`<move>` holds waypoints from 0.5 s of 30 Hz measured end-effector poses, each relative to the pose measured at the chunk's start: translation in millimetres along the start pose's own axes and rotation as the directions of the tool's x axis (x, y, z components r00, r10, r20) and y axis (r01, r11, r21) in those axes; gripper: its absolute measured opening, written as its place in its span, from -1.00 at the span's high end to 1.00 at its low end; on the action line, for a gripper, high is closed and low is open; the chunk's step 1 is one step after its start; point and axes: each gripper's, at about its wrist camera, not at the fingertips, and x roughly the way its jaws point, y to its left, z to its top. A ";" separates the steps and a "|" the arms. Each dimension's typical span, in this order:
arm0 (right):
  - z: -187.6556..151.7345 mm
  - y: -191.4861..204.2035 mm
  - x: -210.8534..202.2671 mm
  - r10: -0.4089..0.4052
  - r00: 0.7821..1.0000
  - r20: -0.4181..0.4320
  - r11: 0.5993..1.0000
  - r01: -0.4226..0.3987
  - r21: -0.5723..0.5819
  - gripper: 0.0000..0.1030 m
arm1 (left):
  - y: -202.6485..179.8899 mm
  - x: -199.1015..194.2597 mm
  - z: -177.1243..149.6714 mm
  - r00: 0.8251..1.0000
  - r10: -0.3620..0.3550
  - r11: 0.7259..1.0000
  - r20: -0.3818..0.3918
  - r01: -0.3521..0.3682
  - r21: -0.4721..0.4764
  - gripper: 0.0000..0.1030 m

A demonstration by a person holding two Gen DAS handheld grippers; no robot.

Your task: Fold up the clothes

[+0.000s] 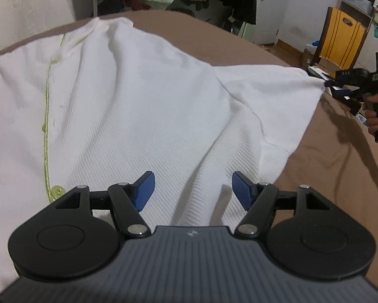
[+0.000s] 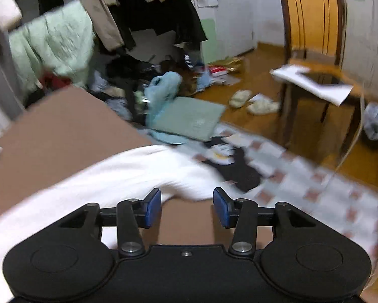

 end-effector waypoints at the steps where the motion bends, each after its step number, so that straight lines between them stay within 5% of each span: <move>1: -2.7 2.9 -3.9 0.049 0.999 0.000 0.998 -0.049 0.034 -0.04 | -0.7 -1.8 0.8 1.000 0.003 1.000 0.000 -0.003 0.005 -0.31; 6: -39.4 55.6 -31.2 0.277 0.955 -0.104 0.961 -0.273 0.051 -0.05 | -2.6 -11.2 3.9 1.000 0.023 0.999 -0.010 -0.023 0.026 -0.31; 15: -146.2 165.9 -90.8 0.510 0.751 -0.419 0.822 -0.569 -0.019 -0.06 | 17.5 -42.0 -4.7 0.989 0.105 0.994 -0.099 -0.102 0.041 -0.36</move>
